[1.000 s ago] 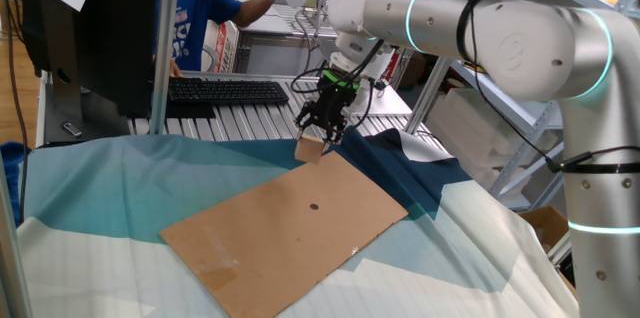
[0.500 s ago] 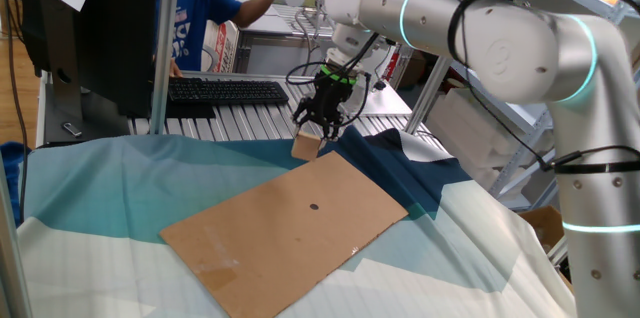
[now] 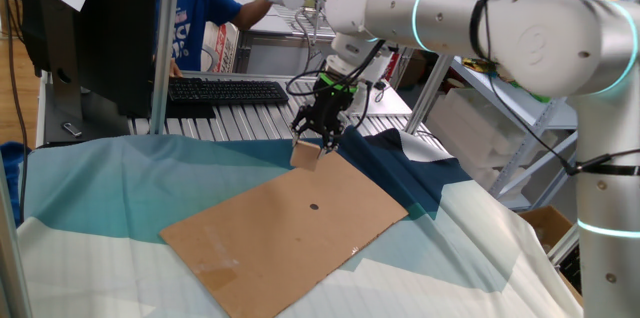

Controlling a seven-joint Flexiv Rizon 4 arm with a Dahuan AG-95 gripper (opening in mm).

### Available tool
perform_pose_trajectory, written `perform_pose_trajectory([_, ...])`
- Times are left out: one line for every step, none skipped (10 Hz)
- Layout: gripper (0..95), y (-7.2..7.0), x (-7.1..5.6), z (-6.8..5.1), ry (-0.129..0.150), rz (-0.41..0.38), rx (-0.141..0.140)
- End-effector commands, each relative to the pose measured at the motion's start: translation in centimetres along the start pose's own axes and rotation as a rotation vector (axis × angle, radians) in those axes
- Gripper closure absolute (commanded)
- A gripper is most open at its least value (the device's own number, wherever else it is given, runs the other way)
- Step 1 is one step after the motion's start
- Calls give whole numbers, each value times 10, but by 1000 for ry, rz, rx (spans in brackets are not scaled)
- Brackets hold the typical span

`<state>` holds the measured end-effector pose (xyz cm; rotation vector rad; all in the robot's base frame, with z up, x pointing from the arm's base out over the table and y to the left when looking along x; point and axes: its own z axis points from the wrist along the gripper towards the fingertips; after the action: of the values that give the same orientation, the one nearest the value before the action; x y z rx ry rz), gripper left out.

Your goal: Grab the block and place it at the designated location

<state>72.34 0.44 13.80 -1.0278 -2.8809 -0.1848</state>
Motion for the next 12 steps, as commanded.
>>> perform_pose_trajectory([950,-3,5,-1,3,-2,1])
perform_pose_trajectory([950,-5,8,-1,3,-3,3])
perform_pose_trajectory([950,-7,12,-1,1,-7,4])
perform_pose_trajectory([950,-10,16,-1,-1,-11,5])
perform_pose_trajectory([950,-12,18,0,-3,-13,5])
perform_pose_trajectory([950,-18,22,4,-10,-22,3])
perform_pose_trajectory([950,-25,22,9,-10,-34,-2])
perform_pose_trajectory([950,-29,21,12,-14,-42,-6])
perform_pose_trajectory([950,-34,20,18,-18,-51,-14])
perform_pose_trajectory([950,-34,20,19,-21,-52,-11])
perform_pose_trajectory([950,-34,20,19,-22,-53,-10])
perform_pose_trajectory([950,-34,20,20,-23,-55,-9])
